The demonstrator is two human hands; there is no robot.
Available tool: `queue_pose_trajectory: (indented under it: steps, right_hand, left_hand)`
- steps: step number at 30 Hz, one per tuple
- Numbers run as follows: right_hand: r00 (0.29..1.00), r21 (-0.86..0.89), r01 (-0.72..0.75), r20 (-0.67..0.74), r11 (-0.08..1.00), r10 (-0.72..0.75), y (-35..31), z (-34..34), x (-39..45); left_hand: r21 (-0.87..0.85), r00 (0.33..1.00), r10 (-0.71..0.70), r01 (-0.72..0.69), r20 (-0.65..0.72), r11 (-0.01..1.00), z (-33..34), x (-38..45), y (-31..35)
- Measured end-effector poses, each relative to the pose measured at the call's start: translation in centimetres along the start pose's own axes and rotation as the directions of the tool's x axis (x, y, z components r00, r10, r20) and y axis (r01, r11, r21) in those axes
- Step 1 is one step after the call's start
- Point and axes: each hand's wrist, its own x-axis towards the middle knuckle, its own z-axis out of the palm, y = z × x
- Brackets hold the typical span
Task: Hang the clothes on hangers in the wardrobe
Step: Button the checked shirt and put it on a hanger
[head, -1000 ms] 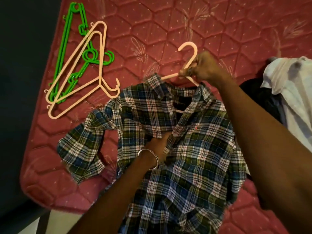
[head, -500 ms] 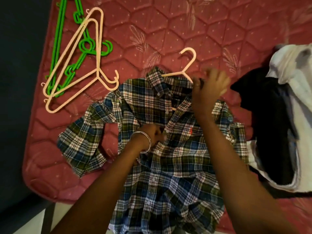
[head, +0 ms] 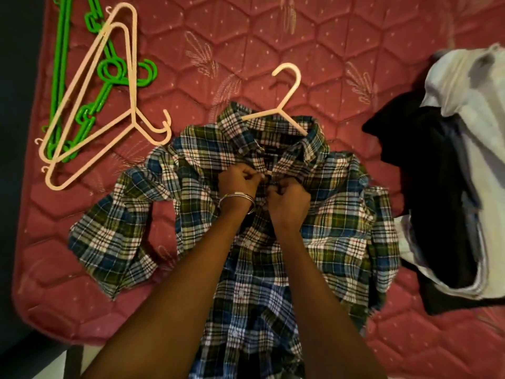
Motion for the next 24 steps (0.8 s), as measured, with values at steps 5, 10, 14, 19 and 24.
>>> queue_pose_trajectory:
  steps: [5, 10, 14, 19, 24]
  right_hand:
    - [0.995, 0.143, 0.053, -0.09, 0.988, -0.04, 0.8, -2.0, -1.1]
    - [0.994, 0.246, 0.11, -0.022, 0.963, -0.108, 0.8, -1.9, -0.9]
    - [0.991, -0.047, 0.126, 0.059, 0.991, -0.123, 0.1, -0.8, -0.1]
    - [0.996, -0.331, 0.079, 0.056, 0.94, -0.064, -1.5, 0.0, -0.4]
    - [0.997, -0.122, 0.062, -0.04, 0.991, -0.067, -0.7, 0.0, 0.0]
  left_hand:
    - [0.005, 0.998, -0.059, 0.059, -0.012, 0.998, 0.7, -0.4, 0.7]
    - [0.038, 0.997, -0.079, 0.079, 0.003, 0.996, 1.1, -0.6, 0.5]
    - [-0.078, 0.999, -0.022, 0.025, 0.038, 0.997, 0.0, -0.5, -0.8]
    - [-0.223, 0.998, -0.065, 0.064, 0.002, 0.973, -1.3, -0.5, -1.7]
    - [-0.212, 0.999, -0.05, 0.047, -0.011, 0.976, -1.3, -0.4, -0.7]
